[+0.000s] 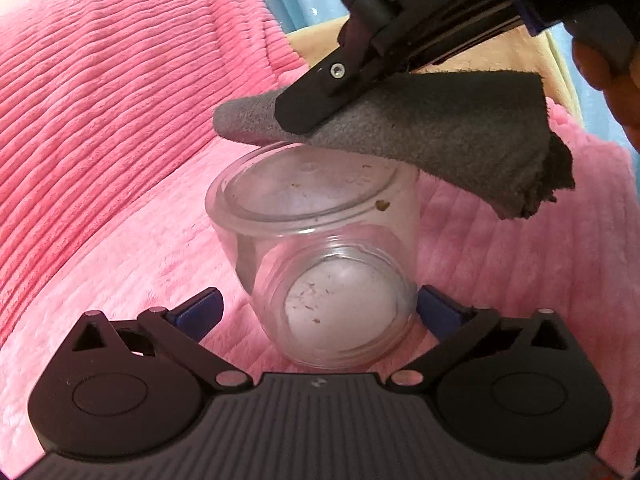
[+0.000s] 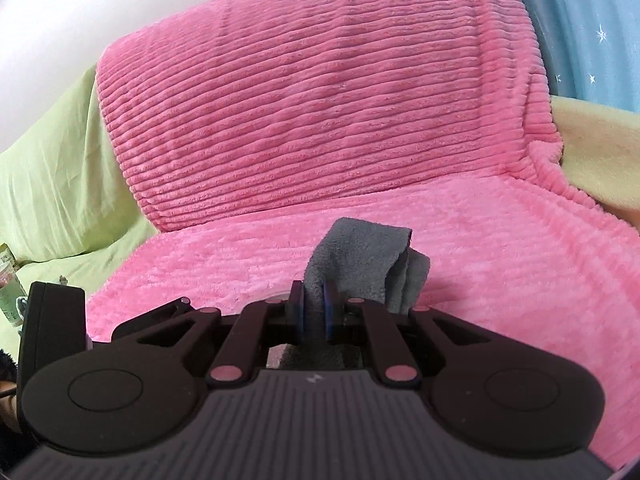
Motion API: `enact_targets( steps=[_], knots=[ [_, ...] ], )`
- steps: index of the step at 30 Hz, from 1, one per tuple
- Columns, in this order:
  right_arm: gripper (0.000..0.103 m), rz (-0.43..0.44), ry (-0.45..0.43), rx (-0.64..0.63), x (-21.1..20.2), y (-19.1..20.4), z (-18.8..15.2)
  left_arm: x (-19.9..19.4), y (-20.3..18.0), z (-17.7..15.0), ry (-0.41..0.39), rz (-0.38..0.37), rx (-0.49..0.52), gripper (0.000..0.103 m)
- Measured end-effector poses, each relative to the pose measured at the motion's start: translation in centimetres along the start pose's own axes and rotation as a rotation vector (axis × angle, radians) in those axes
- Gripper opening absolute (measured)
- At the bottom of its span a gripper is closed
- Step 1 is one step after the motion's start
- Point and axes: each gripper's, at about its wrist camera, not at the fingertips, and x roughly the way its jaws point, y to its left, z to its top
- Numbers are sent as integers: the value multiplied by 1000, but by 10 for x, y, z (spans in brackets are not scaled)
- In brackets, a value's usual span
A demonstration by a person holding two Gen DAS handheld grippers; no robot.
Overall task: Clean container
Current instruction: 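Rub the grey cloth in the right gripper across the jar rim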
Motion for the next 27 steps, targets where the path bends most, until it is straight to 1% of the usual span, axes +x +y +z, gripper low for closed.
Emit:
enact_targets(
  steps=[7, 10, 13, 15, 18, 20, 21, 22, 25, 27],
  knots=[
    [8, 9, -15, 28, 1, -3, -1, -1, -5, -1, 3, 25, -13, 103],
    [8, 9, -19, 34, 1, -3, -1, -10, -2, -9, 18, 17, -39, 103],
    [8, 11, -21, 39, 1, -3, -1, -7, 10, -8, 37, -46, -100, 102],
    [8, 12, -22, 39, 1, -3, -2, -4, 16, -8, 37, -95, -121, 102],
    [8, 16, -22, 41, -1, -4, -3, -6, 19, -5, 9, -156, -133, 102],
    [8, 20, -22, 45, -1, -5, -3, -5, 17, -2, 0, -157, -106, 102],
    [8, 21, -22, 47, -1, -5, -3, -4, 15, -1, -4, -158, -93, 100],
    [8, 22, -22, 47, -1, -5, -3, -2, 14, 0, -5, -154, -81, 95],
    [8, 25, -18, 38, -1, -5, -2, 4, 15, 4, -1, -139, -63, 87],
    [8, 27, -16, 28, -2, -3, -1, 7, 19, 4, 2, -150, -66, 87]
  ],
)
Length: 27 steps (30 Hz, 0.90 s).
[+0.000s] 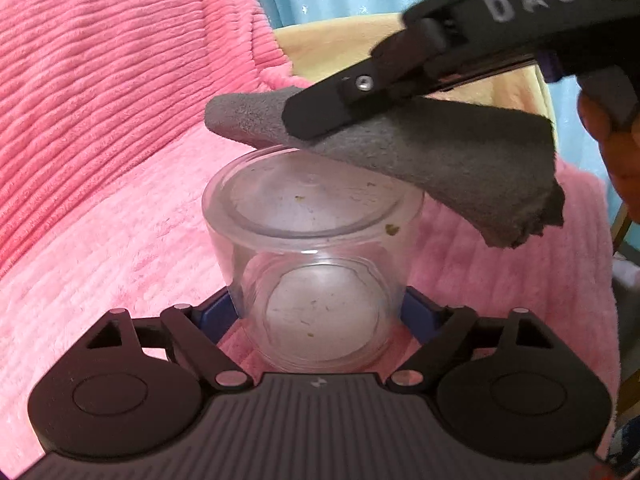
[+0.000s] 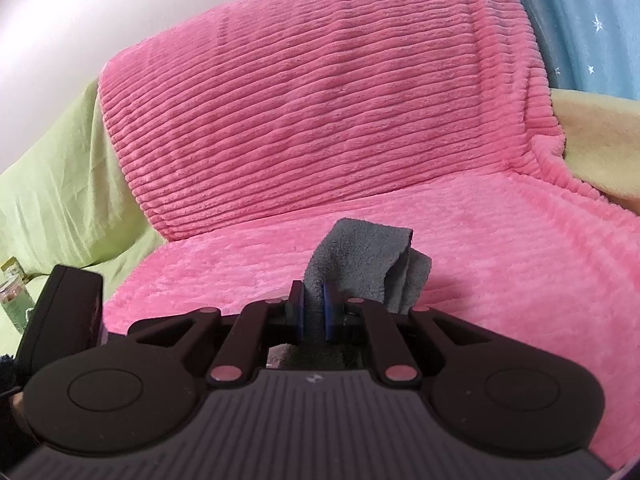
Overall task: Clean container
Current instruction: 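Rub the grey cloth in the right gripper across the jar rim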
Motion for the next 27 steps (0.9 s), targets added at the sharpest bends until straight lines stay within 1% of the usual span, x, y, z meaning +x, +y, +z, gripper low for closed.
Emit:
enact_targets(
  steps=[2, 3, 4, 6, 9, 10, 13, 15, 16, 18, 21, 24, 27],
  knots=[
    [8, 4, 5, -23, -4, 3, 2, 1, 3, -1, 3, -11, 6, 87],
    [8, 23, 7, -37, -7, 5, 4, 0, 3, 0, 4, -13, 16, 87],
    [8, 49, 9, -52, -12, 7, 6, -1, 3, 0, 6, -16, 19, 86],
    [8, 133, 17, -84, -25, 12, 12, -6, 3, -1, 9, -27, 27, 86],
    [8, 223, 68, -134, -33, 22, 10, -5, 7, 0, 13, -30, 41, 86],
    [8, 243, 85, -146, -34, 25, 9, -2, 14, 2, 18, -32, 41, 86],
    [8, 265, 126, -149, -26, 28, 3, -7, 11, -1, 26, -53, 46, 86],
    [7, 283, 149, -125, -17, 25, -2, -6, 9, -1, 28, -56, 53, 86],
    [7, 300, 147, -103, -14, 21, -3, -6, 8, -2, 37, -56, 48, 86],
    [6, 316, 138, -66, -10, 13, -5, -3, 14, -2, 45, -72, 4, 86],
    [6, 328, 125, -12, -7, 3, -4, 0, 15, -2, 48, -72, 5, 86],
    [5, 310, 109, -1, -4, 0, -2, 2, 14, -1, 48, -70, 12, 86],
    [5, 261, 84, -11, 0, 3, 0, 4, 15, -1, 47, -70, 15, 86]
  ],
)
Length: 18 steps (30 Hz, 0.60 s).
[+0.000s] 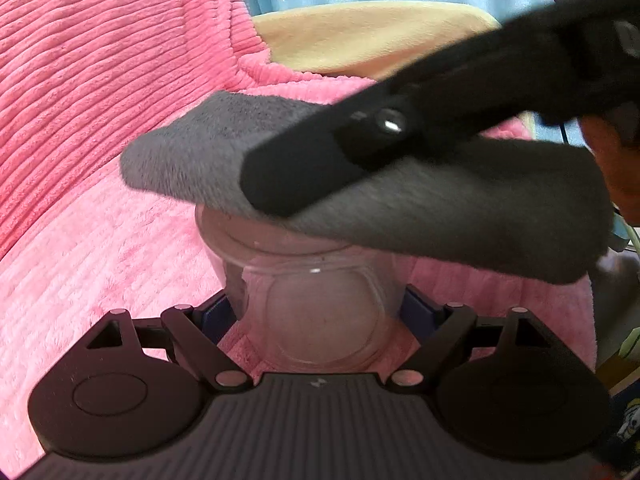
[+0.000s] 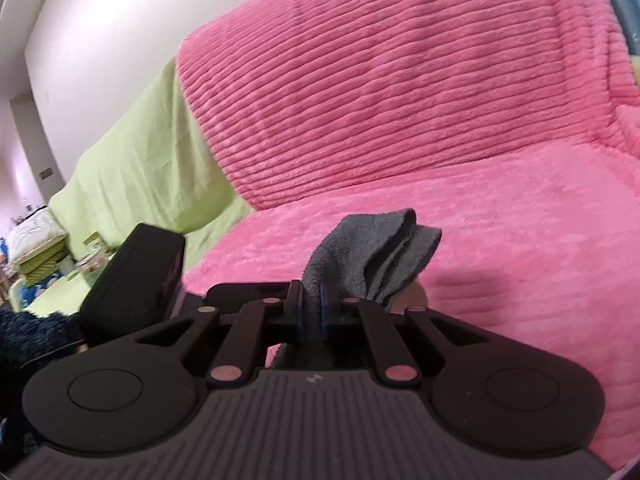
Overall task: Clean container
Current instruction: 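Rub the grey cloth in the right gripper across the jar rim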
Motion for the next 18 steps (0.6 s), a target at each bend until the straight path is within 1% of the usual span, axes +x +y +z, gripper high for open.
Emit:
enact_targets(
  steps=[5, 8, 10, 12, 13, 14, 16, 18],
  knots=[
    [5, -141, -50, -45, 3, 5, 2, 1, 1, 3, -8, -1, 8, 86],
    [5, -212, -74, -52, 3, 5, 2, 2, 1, 4, -14, 0, 15, 86],
    [5, -275, -81, -59, 2, 5, 4, 2, 1, 5, -19, 2, 23, 86],
    [7, -307, -87, -41, -5, 2, 7, 2, 0, 7, -22, 4, 32, 86],
    [7, -297, -93, -28, -10, 1, 8, 2, 0, 7, -23, 6, 36, 86],
    [7, -265, -103, -16, -18, -1, 9, 2, 0, 8, -24, 7, 40, 86],
    [7, -164, -102, -8, -29, 0, 13, 2, 1, 10, -23, 2, 37, 86],
    [7, -59, -76, -26, -33, 4, 13, 1, 2, 11, -23, 2, 48, 86]
  ],
)
